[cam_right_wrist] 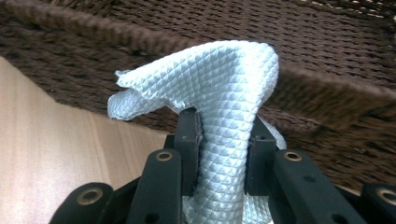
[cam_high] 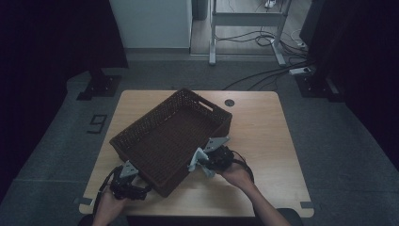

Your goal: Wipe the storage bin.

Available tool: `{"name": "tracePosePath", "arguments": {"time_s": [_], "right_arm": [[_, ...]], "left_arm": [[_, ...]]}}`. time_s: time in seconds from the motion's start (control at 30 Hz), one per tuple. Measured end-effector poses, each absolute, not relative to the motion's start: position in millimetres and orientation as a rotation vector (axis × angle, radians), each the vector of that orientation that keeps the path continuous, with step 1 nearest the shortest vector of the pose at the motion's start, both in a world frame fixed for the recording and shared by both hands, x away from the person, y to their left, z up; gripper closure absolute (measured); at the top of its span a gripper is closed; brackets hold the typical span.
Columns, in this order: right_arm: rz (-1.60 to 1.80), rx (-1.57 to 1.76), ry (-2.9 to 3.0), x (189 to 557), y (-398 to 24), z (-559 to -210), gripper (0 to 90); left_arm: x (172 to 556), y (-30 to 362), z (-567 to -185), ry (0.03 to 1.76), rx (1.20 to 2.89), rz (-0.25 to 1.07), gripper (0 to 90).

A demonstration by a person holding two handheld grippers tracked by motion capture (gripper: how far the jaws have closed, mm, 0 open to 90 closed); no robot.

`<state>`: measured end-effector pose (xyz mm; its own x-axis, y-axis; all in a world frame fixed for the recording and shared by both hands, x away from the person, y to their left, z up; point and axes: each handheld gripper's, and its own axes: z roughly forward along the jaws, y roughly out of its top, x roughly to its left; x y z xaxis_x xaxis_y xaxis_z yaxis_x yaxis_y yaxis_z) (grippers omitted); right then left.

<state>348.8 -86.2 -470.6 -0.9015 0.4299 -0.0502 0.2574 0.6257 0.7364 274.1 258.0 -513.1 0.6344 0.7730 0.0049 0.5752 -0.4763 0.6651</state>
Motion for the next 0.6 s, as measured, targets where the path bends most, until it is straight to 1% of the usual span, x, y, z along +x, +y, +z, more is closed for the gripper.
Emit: {"name": "tracePosePath", "arguments": {"time_s": [0.6], "right_arm": [[1.164,0.494,2.658,330.7,-70.0,-471.2,70.8]], "left_arm": [[274.2,258.3,-513.2,1.047,2.22,0.404,0.0]]}}
